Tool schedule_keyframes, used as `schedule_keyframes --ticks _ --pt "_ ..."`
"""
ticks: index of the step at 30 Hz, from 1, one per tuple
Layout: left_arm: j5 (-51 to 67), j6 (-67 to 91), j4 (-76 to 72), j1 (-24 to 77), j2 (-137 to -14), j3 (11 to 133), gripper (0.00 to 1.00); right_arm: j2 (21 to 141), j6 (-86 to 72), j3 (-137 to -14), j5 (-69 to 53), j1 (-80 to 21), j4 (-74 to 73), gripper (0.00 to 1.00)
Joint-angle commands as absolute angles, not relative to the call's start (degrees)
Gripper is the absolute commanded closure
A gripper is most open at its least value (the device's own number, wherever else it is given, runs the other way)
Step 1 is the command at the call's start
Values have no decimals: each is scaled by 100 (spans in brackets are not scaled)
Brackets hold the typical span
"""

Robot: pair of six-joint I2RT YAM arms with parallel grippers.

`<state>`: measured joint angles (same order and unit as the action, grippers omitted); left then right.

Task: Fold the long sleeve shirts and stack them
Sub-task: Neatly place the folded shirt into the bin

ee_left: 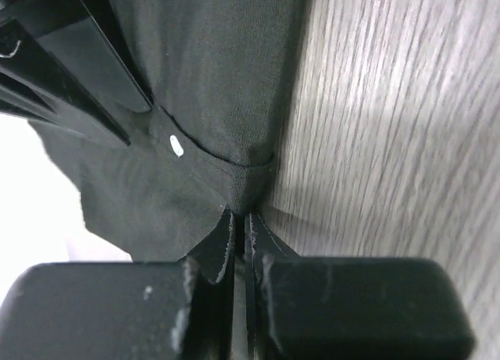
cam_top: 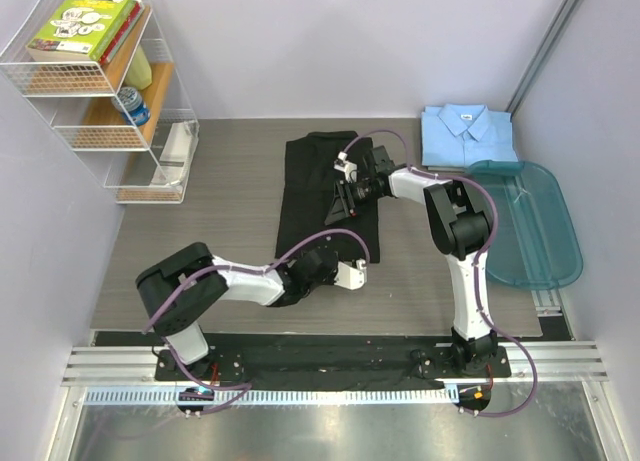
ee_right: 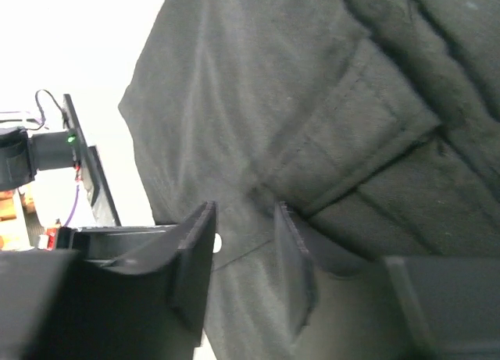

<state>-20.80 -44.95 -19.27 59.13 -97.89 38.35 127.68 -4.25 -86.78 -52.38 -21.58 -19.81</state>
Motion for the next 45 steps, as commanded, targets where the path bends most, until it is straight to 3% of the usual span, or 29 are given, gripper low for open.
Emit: schedule_keyframes --ticks 1,7,22,28,34,45 --pt "-1205 -3650 172 5880 -9150 4323 100 12403 -193 -8675 -4808 -2101 -2241 51" --pt "-72 -2814 2687 5950 -8491 5131 100 12015 -26 -9263 -4922 -1855 -2837 37" --pt "2882 -1662 6090 6056 -8209 7355 100 12752 756 -10942 -4623 -1714 -3226 41" --pt "3427 -2265 6899 5784 -8770 8287 100 13008 984 -10987 -4623 -1854 -3217 49" --pt "4174 -2969 7804 4492 -10115 9620 100 12762 1344 -10003 -4939 -2048 -3094 53" --pt "3929 -4279 8640 3420 -12216 11917 99 12850 2039 -9782 -5010 -2153 -3506 65"
